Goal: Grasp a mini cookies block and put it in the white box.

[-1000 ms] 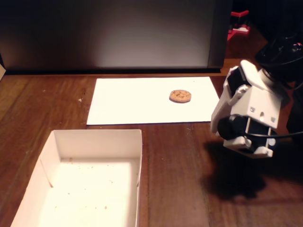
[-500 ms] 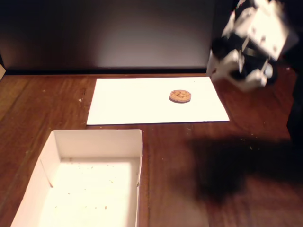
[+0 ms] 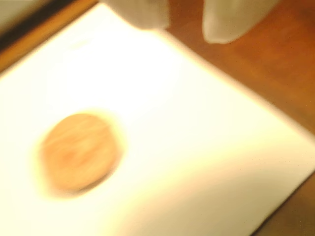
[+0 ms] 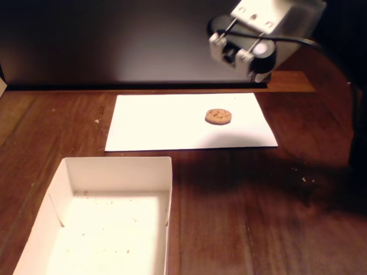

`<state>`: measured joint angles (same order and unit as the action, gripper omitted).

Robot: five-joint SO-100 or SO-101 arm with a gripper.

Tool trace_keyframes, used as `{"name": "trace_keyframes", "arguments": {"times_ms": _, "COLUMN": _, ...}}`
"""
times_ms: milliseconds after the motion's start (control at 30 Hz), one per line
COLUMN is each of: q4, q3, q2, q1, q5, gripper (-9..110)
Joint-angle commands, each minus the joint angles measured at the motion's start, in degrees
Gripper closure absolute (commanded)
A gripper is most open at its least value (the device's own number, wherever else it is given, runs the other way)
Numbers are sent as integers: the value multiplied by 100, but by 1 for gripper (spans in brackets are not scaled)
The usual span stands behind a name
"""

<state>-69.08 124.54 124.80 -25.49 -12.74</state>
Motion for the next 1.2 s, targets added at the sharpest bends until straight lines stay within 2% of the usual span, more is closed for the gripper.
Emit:
{"name": "trace_keyframes", "arguments": {"times_ms": 0, "q4": -53, "q3": -861, "q2": -536, "q1": -378, "q5": -70, "gripper": 97}}
{"name": "trace_keyframes", "arguments": {"times_ms": 567, "q4": 44, "q3": -1978, "q2": -2461, "q1": -396, "q5": -264, "gripper": 90}}
{"name": "trace_keyframes", "arguments": {"times_ms": 833, "q4": 211, "q3": -2259, "q2": -3146, "q1": -580, "q5": -255, "gripper": 76}}
{"name": "trace_keyframes", "arguments": {"times_ms": 1167, "q4": 387, "q3": -2250, "q2": -3665, "q1": -589, "q5": -114, "gripper": 67}}
